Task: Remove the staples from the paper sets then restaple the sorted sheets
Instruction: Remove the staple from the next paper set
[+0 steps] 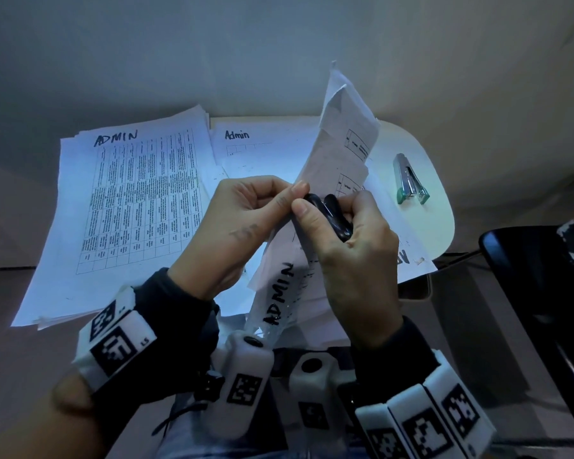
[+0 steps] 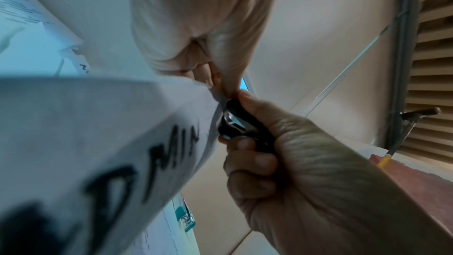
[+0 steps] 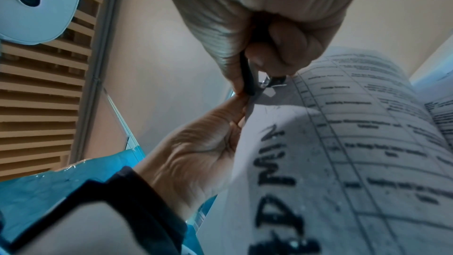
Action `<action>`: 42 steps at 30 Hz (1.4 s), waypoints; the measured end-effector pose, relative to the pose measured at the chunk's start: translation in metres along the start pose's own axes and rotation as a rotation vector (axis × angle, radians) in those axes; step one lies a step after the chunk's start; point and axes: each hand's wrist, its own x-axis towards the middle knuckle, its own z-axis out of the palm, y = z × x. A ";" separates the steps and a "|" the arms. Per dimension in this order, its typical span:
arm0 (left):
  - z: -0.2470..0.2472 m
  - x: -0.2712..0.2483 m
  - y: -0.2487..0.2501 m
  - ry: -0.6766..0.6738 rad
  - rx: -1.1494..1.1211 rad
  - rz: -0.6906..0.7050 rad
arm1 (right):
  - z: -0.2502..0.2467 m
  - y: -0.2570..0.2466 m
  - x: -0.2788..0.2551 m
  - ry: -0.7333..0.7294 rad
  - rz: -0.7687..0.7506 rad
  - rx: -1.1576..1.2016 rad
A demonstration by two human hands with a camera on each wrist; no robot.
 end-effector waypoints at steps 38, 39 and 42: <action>-0.016 -0.003 -0.002 0.070 0.001 -0.045 | 0.008 0.013 -0.017 -0.058 -0.018 -0.152; -0.015 -0.003 -0.003 0.067 -0.023 -0.042 | 0.008 0.011 -0.017 -0.047 -0.016 -0.149; -0.014 -0.003 -0.005 0.055 -0.076 -0.027 | 0.007 0.006 -0.015 -0.010 -0.008 -0.136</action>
